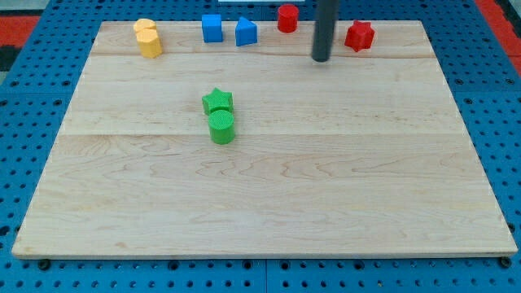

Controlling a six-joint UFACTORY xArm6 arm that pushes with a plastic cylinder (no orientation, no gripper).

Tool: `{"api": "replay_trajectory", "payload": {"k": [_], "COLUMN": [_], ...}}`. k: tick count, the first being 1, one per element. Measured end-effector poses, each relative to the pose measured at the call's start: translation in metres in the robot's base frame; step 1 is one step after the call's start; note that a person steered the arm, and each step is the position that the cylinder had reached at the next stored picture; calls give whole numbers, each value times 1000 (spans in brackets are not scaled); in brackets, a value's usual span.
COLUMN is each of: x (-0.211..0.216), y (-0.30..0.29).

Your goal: Push the both blue blocks together at the top center of the board

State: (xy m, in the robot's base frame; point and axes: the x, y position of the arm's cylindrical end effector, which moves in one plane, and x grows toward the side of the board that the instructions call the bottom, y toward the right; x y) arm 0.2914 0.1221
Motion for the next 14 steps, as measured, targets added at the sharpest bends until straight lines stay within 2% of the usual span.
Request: {"api": "replay_trajectory", "payload": {"k": [1, 3, 4, 5, 6, 7, 8, 11, 14], "x": [-8, -56, -53, -11, 19, 6, -18, -64, -72], "y": [50, 56, 70, 52, -16, -114, -143, -155, -153]}}
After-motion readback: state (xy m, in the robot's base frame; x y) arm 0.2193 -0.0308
